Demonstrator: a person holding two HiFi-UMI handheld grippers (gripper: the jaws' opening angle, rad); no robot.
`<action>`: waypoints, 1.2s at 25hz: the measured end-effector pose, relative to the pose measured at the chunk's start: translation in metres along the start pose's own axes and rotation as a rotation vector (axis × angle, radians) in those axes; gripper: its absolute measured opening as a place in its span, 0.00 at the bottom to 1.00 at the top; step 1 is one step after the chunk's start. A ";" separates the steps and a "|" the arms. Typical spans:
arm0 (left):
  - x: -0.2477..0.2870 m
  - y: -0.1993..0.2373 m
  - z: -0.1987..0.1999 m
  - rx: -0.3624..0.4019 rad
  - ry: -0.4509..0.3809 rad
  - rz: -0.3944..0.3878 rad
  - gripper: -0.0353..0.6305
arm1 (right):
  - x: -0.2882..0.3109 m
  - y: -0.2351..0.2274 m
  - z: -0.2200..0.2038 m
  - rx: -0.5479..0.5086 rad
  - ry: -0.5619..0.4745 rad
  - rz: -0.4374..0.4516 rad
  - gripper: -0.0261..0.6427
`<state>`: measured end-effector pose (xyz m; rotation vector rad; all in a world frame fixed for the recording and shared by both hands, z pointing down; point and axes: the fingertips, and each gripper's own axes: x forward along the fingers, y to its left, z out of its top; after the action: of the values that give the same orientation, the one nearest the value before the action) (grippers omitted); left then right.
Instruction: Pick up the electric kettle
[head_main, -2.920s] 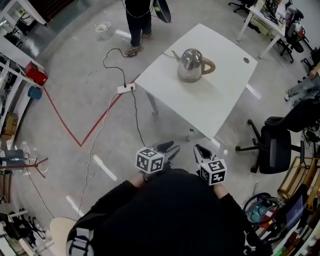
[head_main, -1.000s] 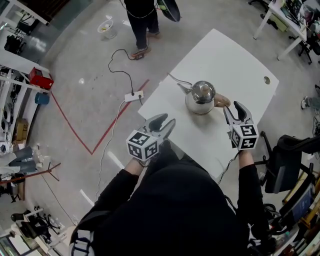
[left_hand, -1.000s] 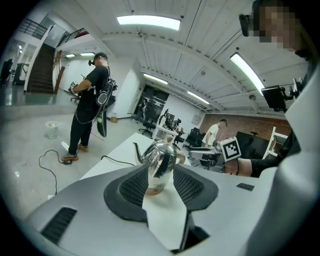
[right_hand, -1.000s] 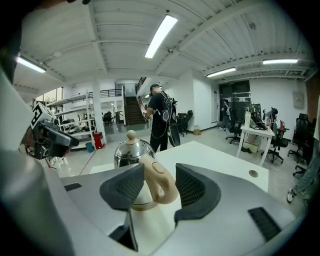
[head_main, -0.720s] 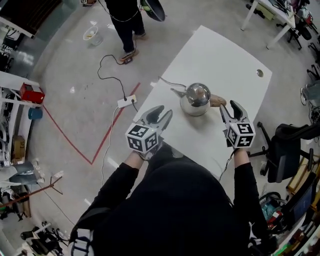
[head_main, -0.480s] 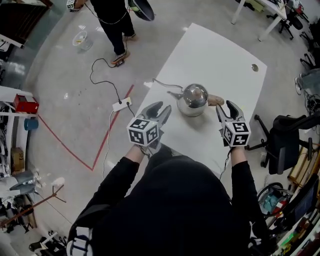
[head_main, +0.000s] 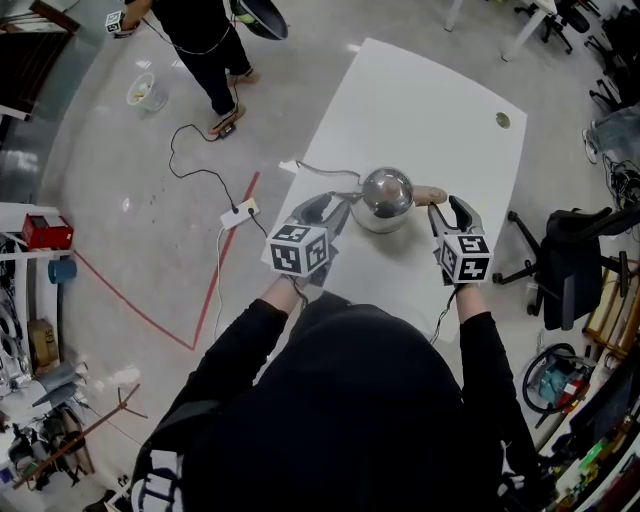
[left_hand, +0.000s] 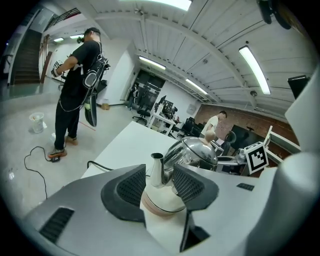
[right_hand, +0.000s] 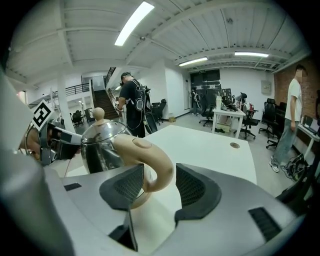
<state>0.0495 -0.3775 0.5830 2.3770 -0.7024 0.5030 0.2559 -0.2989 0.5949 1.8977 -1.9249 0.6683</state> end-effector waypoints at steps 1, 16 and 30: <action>0.003 0.000 -0.001 -0.006 0.009 0.001 0.31 | 0.004 -0.003 -0.002 0.005 0.005 -0.008 0.32; 0.022 0.005 0.000 -0.064 0.017 0.021 0.25 | 0.039 -0.008 -0.014 0.098 0.010 0.007 0.32; 0.026 0.008 0.000 -0.060 0.023 0.056 0.22 | 0.062 -0.013 -0.020 0.200 -0.021 -0.061 0.20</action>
<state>0.0654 -0.3925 0.5993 2.2975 -0.7649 0.5251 0.2653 -0.3387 0.6473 2.0808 -1.8646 0.8543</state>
